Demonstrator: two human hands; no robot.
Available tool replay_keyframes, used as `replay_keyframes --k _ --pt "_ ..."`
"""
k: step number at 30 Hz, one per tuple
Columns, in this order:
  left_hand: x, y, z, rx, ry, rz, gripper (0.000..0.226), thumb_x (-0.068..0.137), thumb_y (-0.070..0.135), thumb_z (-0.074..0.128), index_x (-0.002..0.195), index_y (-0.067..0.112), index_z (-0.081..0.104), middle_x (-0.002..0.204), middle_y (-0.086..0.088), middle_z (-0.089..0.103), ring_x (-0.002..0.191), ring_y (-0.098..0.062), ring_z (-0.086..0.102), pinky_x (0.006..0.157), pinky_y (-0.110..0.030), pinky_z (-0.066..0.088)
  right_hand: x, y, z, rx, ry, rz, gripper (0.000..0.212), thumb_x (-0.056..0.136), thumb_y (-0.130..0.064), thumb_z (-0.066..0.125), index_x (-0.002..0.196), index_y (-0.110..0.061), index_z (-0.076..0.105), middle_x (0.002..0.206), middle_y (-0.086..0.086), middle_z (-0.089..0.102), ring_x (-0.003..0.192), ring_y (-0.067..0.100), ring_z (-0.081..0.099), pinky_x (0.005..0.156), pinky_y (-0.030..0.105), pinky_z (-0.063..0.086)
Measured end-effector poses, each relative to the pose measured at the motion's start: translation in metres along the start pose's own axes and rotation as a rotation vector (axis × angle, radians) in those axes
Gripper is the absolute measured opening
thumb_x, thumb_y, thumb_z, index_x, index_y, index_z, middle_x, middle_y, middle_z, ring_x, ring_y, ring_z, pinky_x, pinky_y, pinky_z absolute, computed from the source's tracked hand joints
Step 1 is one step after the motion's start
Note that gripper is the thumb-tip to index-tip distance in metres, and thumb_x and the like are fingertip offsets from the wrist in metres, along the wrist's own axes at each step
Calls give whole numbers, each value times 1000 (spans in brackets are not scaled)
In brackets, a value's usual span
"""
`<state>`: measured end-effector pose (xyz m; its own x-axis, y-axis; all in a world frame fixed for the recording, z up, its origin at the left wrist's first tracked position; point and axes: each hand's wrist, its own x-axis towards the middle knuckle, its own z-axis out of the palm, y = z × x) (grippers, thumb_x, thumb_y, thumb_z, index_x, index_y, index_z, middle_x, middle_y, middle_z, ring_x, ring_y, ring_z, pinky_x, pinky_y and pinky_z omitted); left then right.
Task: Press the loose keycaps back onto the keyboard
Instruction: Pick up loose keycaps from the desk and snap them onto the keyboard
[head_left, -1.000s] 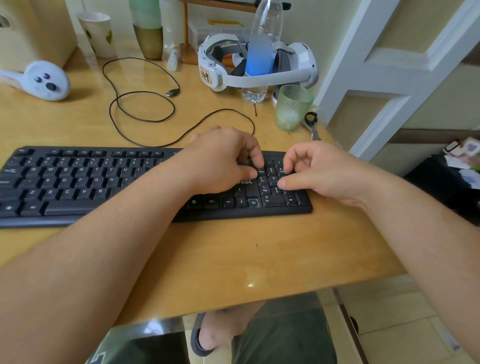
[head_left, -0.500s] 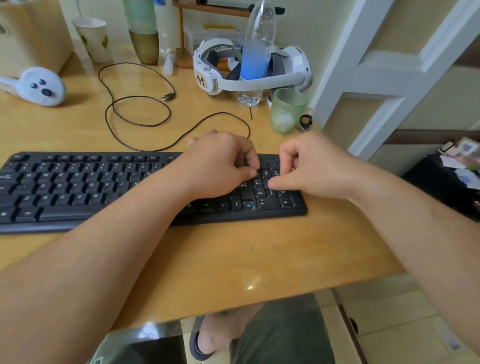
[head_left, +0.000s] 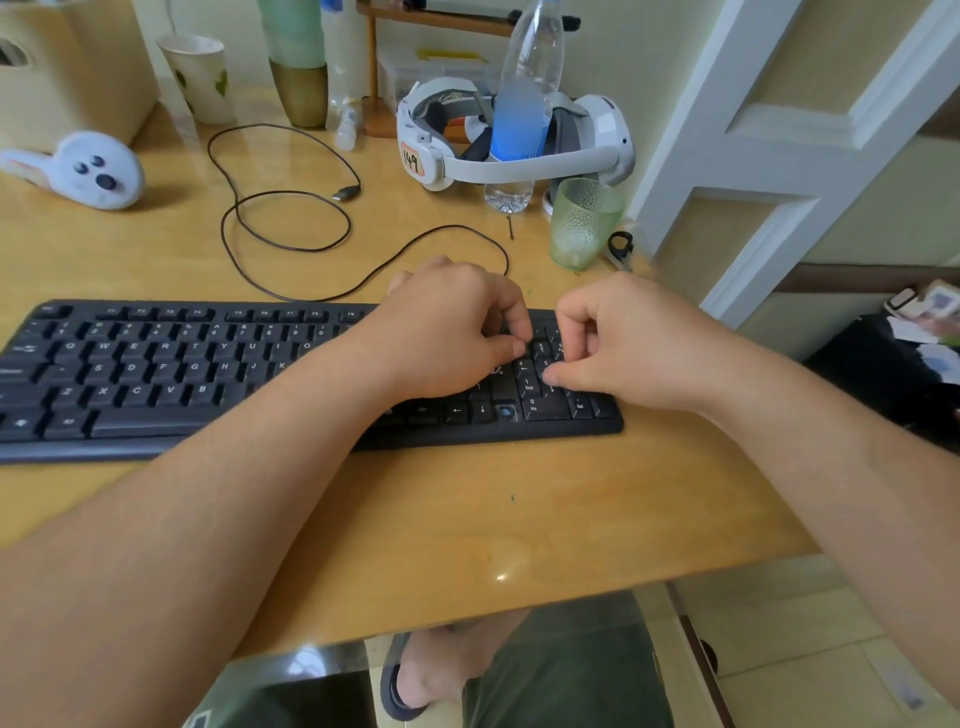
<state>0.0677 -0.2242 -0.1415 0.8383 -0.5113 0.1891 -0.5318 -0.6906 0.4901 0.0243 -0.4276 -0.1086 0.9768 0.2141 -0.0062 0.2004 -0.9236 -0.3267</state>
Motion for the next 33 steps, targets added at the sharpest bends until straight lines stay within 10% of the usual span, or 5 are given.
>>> replay_keyframes --k 13,22,33 --pt "0 -4 2 -23 -32 51 6 91 42 72 90 46 67 87 19 62 100 -14 46 99 -48 44 1 -4 -9 -8 -51 -47 19 81 -31 86 79 -30 67 71 -10 64 69 4 59 66 30 49" --pt "0 -3 4 -27 -52 67 3 92 42 71 94 44 69 88 17 64 100 -15 48 101 -49 43 -33 0 22 -29 60 -14 12 93 -32 72 103 -37 76 91 -13 60 87 -2 53 72 10 34" --pt "-3 6 10 43 -65 73 15 97 46 63 106 48 74 94 14 60 112 -19 45 99 -49 40 -29 -4 32 174 78 194 14 91 -24 74 80 -30 68 71 -9 55 59 5 46 56 23 39"
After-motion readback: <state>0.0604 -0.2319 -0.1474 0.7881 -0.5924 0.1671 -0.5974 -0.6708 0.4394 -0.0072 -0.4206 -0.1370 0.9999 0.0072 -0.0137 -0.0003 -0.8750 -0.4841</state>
